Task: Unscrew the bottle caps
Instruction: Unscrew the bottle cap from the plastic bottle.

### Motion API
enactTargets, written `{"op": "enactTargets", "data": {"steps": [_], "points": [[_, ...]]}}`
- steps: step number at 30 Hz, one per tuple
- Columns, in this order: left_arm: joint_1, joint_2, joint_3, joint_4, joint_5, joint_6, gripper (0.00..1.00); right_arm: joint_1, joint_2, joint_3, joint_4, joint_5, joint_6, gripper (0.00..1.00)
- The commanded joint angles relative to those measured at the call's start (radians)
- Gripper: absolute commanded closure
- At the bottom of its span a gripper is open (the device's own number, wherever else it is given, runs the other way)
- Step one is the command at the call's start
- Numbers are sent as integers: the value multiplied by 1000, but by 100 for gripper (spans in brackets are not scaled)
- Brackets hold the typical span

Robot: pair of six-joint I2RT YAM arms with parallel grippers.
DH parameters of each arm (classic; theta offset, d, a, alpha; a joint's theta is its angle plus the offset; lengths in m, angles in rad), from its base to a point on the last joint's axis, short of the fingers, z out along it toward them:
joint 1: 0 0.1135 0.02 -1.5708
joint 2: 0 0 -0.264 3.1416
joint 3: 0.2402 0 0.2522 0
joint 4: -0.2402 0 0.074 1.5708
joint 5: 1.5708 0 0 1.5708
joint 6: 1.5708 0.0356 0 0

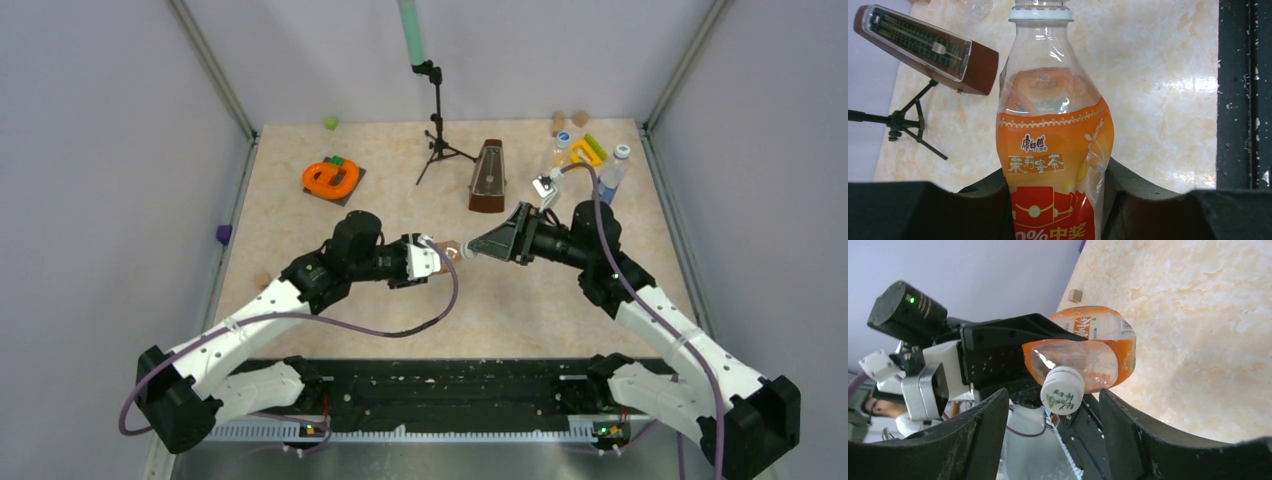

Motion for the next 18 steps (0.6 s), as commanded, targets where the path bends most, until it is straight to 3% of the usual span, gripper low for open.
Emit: {"op": "enactTargets", "data": {"steps": [1,9,18], "points": [[-16,-29,-8,91,-57,62,100,9,13,-34,117,40,143,37],[-30,-16,1,82,-86,74,100,9,37,-51,147,14,164,53],[-35,-4,11,65,-83,83,100,9,67,-44,154,-11,152,53]]}}
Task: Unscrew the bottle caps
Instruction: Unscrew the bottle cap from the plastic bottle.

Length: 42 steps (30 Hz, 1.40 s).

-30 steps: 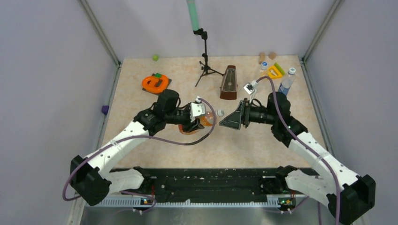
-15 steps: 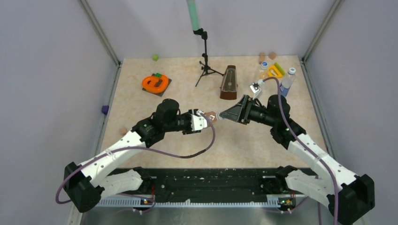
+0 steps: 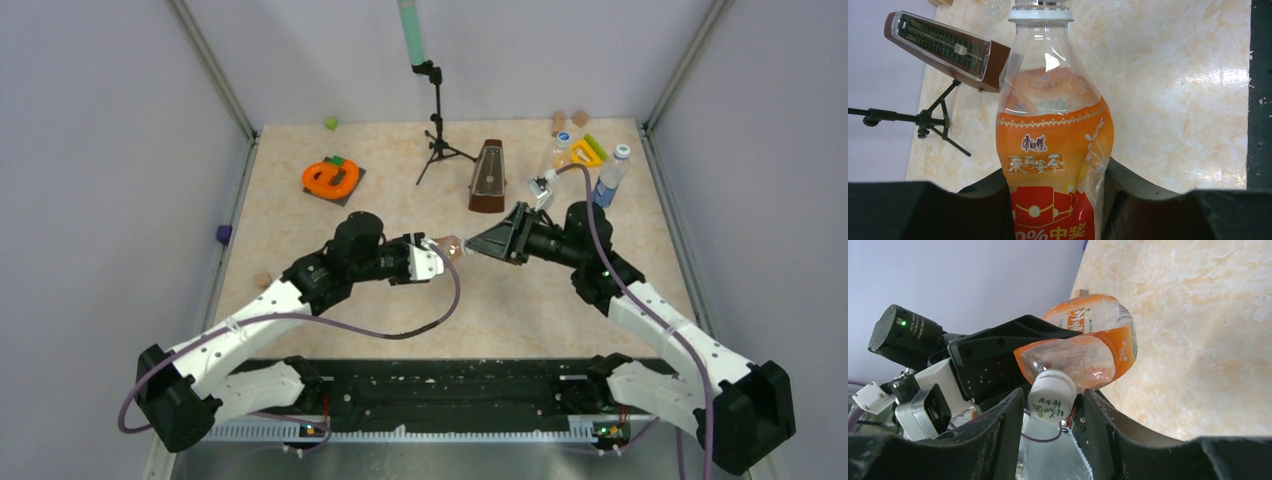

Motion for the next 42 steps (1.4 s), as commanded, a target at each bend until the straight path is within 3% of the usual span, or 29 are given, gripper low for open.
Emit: {"op": "enactTargets", "data": {"steps": [1,8,13,15,20,28,31,34,38,42], "points": [[-5,6,21,30,0,13,100,9,20,11,36,-24,3,55],[-5,22,29,10,5,2,100,9,20,9,18,-46,-48,78],[1,53,69,-26,76,-100,100,9,31,30,-60,-90,-200,82],[21,63,88,-25,143,-159,100,9,36,52,-89,-125,-268,82],[140,108,187,-84,480,-249,100,10,16,76,-111,-197,-419,82],[188,157,240,-154,713,-291,100,10,10,133,-232,-286,-603,82],[190,158,242,-155,701,-298,100,10,7,153,-263,-252,-629,70],[189,144,223,-154,597,-278,100,11,5,161,-260,-214,-602,48],[185,115,186,-155,444,-247,100,11,-8,153,-241,-141,-536,40],[175,90,157,-179,360,-220,100,10,-49,93,-136,-179,-464,32]]}}
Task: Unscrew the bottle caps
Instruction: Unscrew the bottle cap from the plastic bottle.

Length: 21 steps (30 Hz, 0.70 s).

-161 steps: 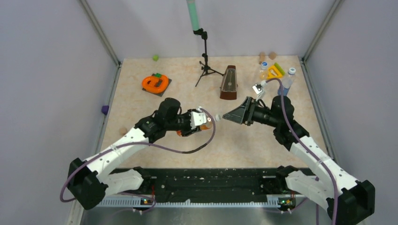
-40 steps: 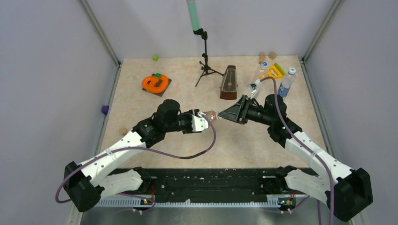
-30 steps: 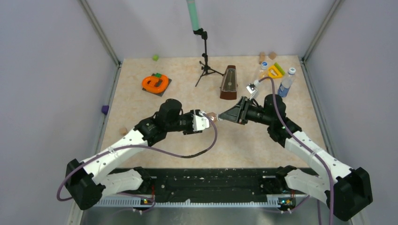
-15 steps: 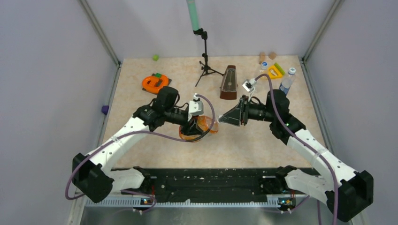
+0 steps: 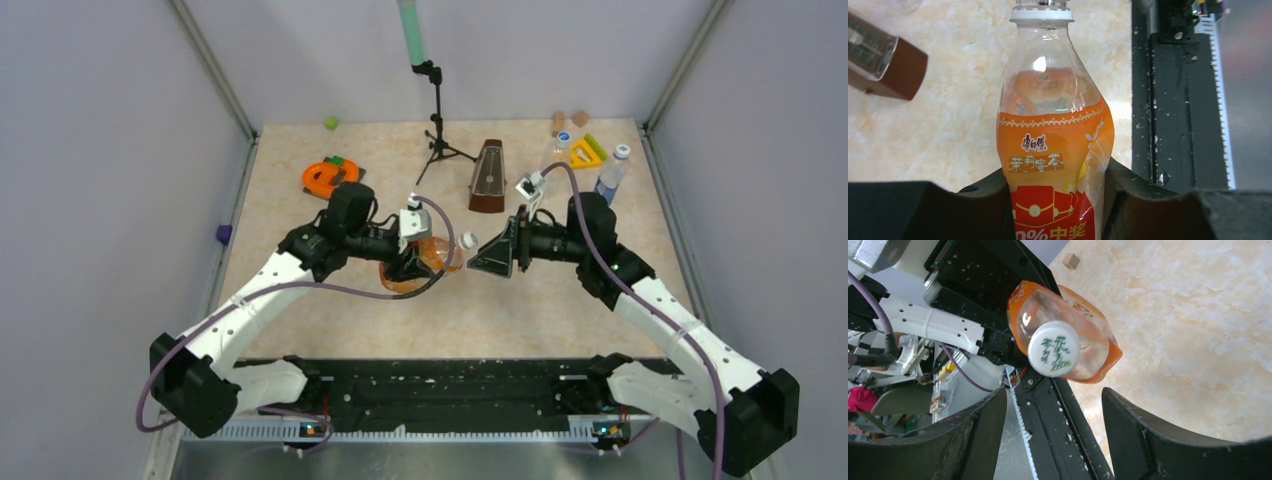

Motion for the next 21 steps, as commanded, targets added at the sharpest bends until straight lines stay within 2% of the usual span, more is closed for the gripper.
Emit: {"op": "enactTargets", "data": {"steps": [1,7,11,13,16,21], "points": [[-14,-52,-26,28,-137,41,100,10,-62,-38,100,-14,69,31],[-40,-80,-57,75,-273,75,100,10,-119,-71,117,13,131,31],[-86,-100,-90,126,-342,133,100,10,-143,-90,125,204,284,31],[-123,-117,-123,159,-384,187,100,10,-138,-112,162,249,395,31],[-166,-143,-162,209,-444,224,100,10,-105,-117,190,251,474,31],[-174,-158,-175,224,-463,241,100,10,-62,-97,176,227,485,31]]}}
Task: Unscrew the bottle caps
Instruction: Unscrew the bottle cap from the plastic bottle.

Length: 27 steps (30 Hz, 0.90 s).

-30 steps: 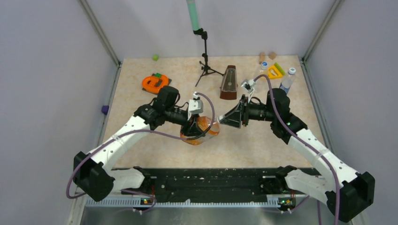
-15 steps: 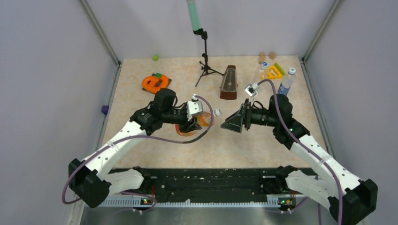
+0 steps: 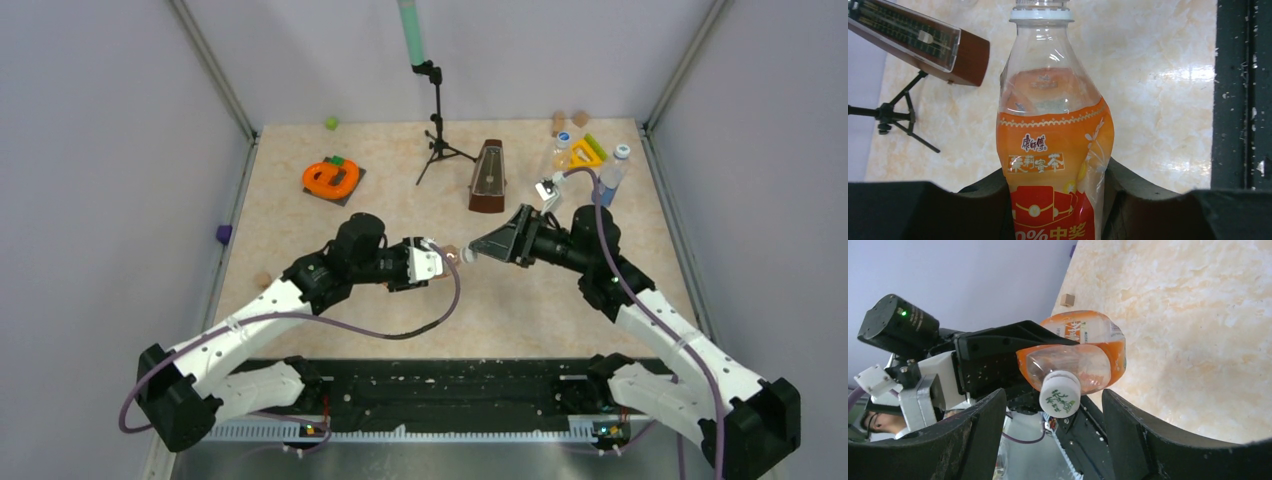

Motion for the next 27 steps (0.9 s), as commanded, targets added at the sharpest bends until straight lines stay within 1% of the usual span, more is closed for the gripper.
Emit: {"op": "enactTargets", "data": {"steps": [1,6,11,15,19,21,22,25,27], "points": [[-4,-31,-1,88,-53,45,100,9,20,20,37,13,70,31],[-7,-27,7,88,-54,51,100,9,43,8,38,-1,75,32],[-10,-31,10,85,-60,57,100,9,64,-5,94,-15,107,35],[-12,-33,10,80,-60,57,100,9,85,-2,104,-23,114,36],[-12,-29,10,80,-63,58,100,9,93,-7,117,-40,120,39],[-12,-26,11,81,-64,56,100,9,91,-11,117,-40,117,45],[-12,-23,10,81,-62,55,100,9,88,-14,116,-38,117,46],[-12,-15,13,81,-63,55,100,9,89,-17,121,-44,113,47],[-13,-12,17,81,-69,51,100,9,88,-14,107,-38,103,49]]}}
